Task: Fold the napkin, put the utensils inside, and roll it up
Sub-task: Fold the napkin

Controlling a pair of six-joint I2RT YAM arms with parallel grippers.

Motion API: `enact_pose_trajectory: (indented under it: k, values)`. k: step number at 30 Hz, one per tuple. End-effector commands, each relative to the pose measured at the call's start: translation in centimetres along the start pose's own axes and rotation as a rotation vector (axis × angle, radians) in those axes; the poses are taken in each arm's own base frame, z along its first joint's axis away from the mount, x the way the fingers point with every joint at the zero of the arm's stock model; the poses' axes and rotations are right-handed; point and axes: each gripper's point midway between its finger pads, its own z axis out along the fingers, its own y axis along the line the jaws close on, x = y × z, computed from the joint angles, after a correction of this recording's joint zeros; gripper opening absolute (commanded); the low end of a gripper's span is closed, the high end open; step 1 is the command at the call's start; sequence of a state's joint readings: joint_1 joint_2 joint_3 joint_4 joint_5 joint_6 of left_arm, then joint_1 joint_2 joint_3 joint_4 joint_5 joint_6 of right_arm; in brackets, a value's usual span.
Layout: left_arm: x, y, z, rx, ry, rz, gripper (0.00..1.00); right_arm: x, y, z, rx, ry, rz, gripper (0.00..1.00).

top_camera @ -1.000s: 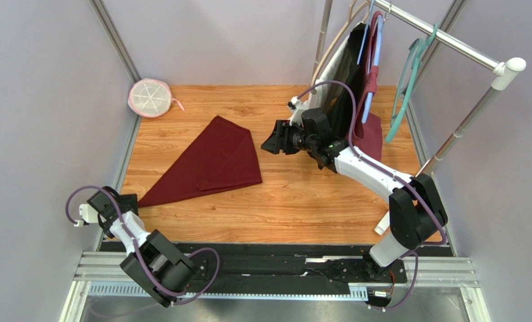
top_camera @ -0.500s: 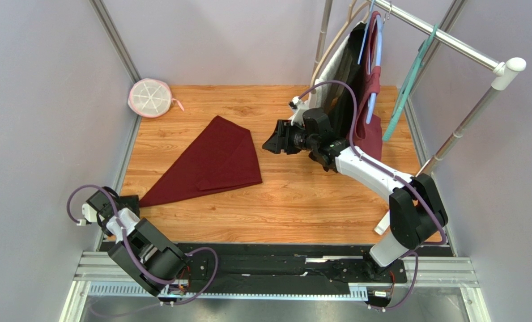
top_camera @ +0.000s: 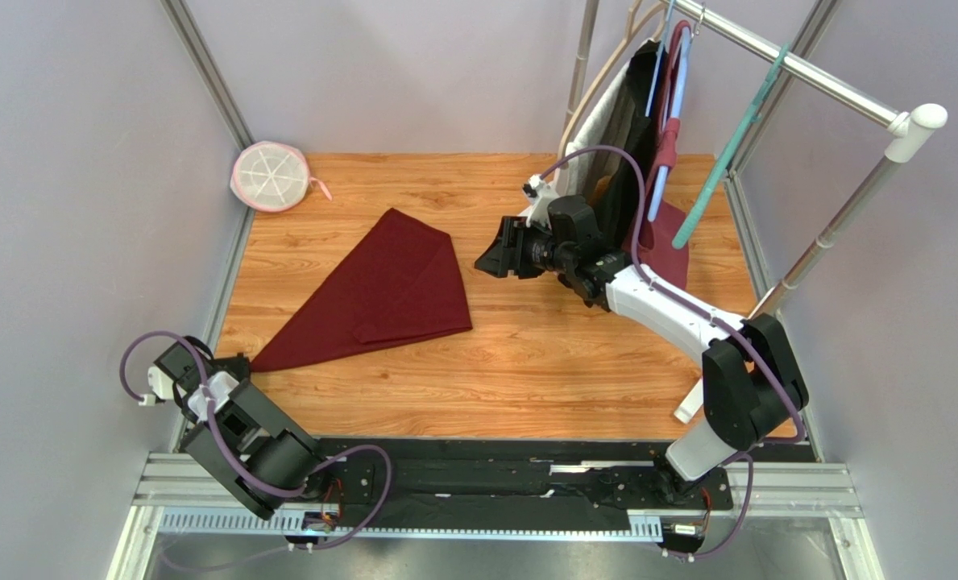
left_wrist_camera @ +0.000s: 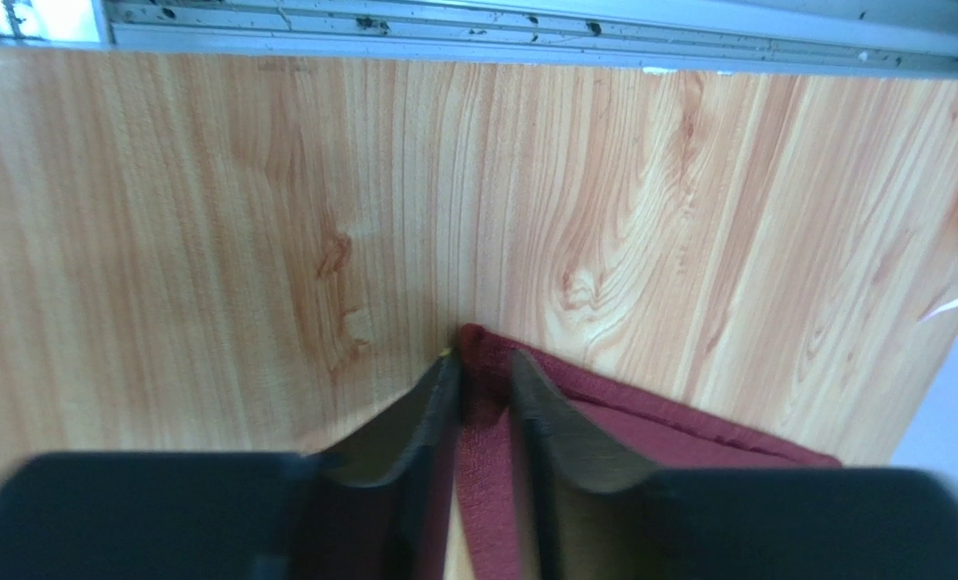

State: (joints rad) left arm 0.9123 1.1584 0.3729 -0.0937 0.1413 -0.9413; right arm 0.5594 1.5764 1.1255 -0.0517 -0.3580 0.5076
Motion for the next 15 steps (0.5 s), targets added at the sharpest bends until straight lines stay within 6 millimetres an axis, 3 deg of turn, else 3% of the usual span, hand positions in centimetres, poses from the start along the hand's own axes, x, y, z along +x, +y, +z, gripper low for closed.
enact_pose_trajectory:
  k: [1, 8, 9, 15]
  values:
    - [0.3, 0.5, 0.4, -0.008, 0.020, 0.000, 0.22, -1.6, 1.6, -1.2, -0.047, -0.056, -0.021, 0.60]
    - [0.0, 0.5, -0.2, -0.009, -0.003, 0.023, 0.07, -1.4, 1.4, -1.0, -0.047, -0.048, -0.020, 0.60]
    - [-0.1, 0.4, -0.3, -0.005, -0.008, 0.030, 0.00, -1.4, 1.4, -1.0, -0.048, -0.050, -0.021, 0.60]
    - [-1.4, -1.9, -2.2, 0.092, -0.064, 0.095, 0.00, -1.5, 0.9, -1.0, -0.039, -0.050, -0.020, 0.60]
